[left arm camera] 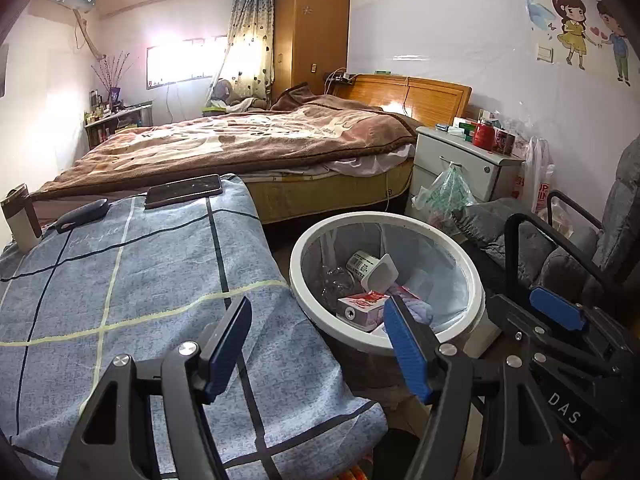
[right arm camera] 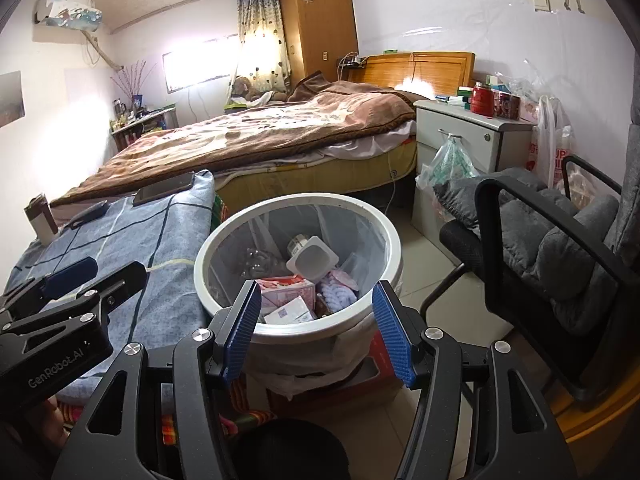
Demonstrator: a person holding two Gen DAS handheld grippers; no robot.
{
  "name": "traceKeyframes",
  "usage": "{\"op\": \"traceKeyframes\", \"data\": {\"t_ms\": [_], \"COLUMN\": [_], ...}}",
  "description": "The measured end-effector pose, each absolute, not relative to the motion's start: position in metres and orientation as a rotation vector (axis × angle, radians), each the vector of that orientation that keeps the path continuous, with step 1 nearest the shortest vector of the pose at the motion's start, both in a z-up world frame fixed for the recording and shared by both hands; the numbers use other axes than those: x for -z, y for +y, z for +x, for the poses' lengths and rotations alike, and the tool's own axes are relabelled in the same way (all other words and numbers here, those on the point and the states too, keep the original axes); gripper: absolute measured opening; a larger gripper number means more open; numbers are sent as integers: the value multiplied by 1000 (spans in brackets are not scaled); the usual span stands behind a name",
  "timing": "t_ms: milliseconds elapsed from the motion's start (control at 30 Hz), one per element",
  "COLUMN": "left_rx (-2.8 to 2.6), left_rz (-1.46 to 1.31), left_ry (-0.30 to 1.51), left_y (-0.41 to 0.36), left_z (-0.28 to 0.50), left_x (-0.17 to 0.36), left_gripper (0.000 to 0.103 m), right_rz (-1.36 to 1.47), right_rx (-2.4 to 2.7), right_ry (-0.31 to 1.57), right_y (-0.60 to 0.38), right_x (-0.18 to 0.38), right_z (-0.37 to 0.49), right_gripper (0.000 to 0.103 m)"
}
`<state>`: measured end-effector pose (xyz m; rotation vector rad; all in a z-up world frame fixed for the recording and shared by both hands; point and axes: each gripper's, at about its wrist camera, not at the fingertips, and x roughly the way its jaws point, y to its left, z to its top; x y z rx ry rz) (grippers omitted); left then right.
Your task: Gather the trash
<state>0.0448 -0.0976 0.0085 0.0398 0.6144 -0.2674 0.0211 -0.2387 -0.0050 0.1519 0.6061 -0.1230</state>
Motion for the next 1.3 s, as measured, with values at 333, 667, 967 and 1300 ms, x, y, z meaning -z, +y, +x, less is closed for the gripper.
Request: {"op": "traceKeyframes", "data": {"t_ms": [333,667,967,1300], "left_rx": [264,255,245,242], "left_rz": [30,19,21,24], "left_ry": [620,621,623,625], "left_y": [-96,-92,-92,-93], "left_z": [45,44,46,47], "left_x": [-8,-9,-9,-8], "left_gripper": [71,71,71,71], "right_rz": [153,144,143,145], "right_rx": [120,123,122,125], "right_ry": [606,602,602,604], "right_y": [-237,-233,-231,-232], "right_x": [5,3,3,3], "right_z": [20,19,19,19], "right_gripper": [60,60,60,60]}}
